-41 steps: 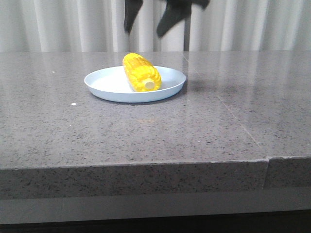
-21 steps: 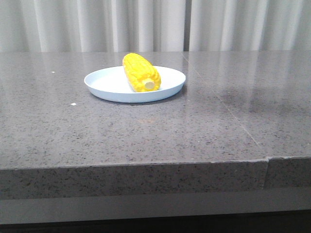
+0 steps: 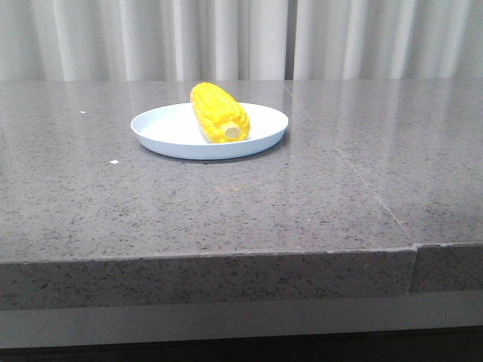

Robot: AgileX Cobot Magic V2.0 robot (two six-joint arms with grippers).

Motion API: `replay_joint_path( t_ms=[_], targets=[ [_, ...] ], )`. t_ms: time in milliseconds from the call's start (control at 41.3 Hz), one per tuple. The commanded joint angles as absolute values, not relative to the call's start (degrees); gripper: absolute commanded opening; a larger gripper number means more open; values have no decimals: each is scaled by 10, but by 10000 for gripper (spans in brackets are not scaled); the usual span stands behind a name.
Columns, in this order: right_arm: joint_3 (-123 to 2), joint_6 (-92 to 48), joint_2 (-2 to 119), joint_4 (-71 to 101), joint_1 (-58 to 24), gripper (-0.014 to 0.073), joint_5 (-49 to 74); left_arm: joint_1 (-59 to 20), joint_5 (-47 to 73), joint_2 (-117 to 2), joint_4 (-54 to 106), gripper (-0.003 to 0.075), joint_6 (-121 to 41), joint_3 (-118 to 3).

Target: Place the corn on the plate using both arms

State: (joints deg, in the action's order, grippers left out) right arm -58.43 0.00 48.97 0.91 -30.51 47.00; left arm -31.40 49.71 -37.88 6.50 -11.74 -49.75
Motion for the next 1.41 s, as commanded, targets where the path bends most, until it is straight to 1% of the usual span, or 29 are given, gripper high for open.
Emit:
replay_joint_path(
  t_ms=[0, 267, 460, 533, 606, 678, 751, 775, 848, 921, 969, 993, 1381],
  targets=[
    [-560, -5, 427, -5, -305, 509, 443, -317, 462, -379, 69, 368, -112, -513],
    [-481, -5, 292, -5, -305, 509, 446, -317, 461, -379, 69, 368, -112, -513],
    [-477, -5, 261, -6, -305, 509, 445, -317, 462, -379, 69, 365, -112, -513],
    [-477, -5, 261, -6, -305, 495, 445, -317, 462, -379, 69, 334, -112, -513],
    [-477, -5, 261, -6, -305, 428, 445, -317, 462, -379, 69, 268, -112, -513],
    [-477, -5, 261, -6, -305, 328, 445, -317, 462, -379, 69, 196, -112, -513],
    [-477, -5, 261, -6, -305, 192, 445, -317, 462, -379, 69, 117, -112, -513],
    [-477, -5, 261, -6, -305, 170, 445, -317, 462, -379, 69, 97, -112, -513],
    [-477, -5, 261, -6, -305, 64, 445, -317, 462, -379, 69, 30, -112, -513],
    [-477, -5, 261, -6, -305, -19, 445, -317, 462, -379, 69, -18, -112, -513],
    [-477, -5, 261, -6, -305, -60, 445, -317, 462, -379, 69, -20, -112, -513],
    [-477, -5, 261, -6, -305, -73, 445, -317, 462, -379, 69, -20, -112, -513],
    [-477, -5, 261, -6, -305, -68, 445, -317, 462, -379, 69, -20, -112, -513]
  ],
)
